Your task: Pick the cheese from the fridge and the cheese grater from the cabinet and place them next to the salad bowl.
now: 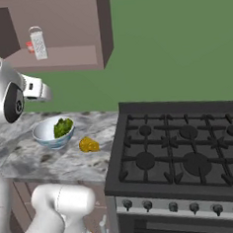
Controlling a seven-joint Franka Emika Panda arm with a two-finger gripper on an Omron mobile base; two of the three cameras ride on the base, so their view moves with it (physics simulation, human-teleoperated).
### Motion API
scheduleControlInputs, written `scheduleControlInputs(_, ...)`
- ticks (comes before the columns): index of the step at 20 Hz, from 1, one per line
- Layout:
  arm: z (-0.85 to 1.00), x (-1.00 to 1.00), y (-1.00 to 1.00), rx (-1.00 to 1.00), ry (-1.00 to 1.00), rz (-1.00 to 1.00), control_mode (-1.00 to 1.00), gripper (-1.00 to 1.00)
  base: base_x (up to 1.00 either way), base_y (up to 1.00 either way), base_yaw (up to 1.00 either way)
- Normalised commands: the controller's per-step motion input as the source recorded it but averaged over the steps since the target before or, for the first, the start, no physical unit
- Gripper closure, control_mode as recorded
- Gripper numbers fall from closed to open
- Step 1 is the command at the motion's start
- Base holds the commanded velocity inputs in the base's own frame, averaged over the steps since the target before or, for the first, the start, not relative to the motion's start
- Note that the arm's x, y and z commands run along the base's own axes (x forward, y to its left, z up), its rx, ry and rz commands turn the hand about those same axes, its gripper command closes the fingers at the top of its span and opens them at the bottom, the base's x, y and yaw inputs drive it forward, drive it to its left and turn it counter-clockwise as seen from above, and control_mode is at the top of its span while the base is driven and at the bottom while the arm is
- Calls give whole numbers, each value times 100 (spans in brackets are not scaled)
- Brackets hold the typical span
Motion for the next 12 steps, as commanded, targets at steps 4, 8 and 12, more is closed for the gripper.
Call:
scheduleControlInputs(4, 47, 13, 21, 16, 0, 0, -100, -100, 0, 0, 0)
scheduleControlInputs(8, 48, 14, 21, 12, 0, 0, -100, -100, 0, 0, 0)
scheduleControlInputs(12, 64, 17, 19, 1, -6, 0, -100, -100, 0, 0, 0)
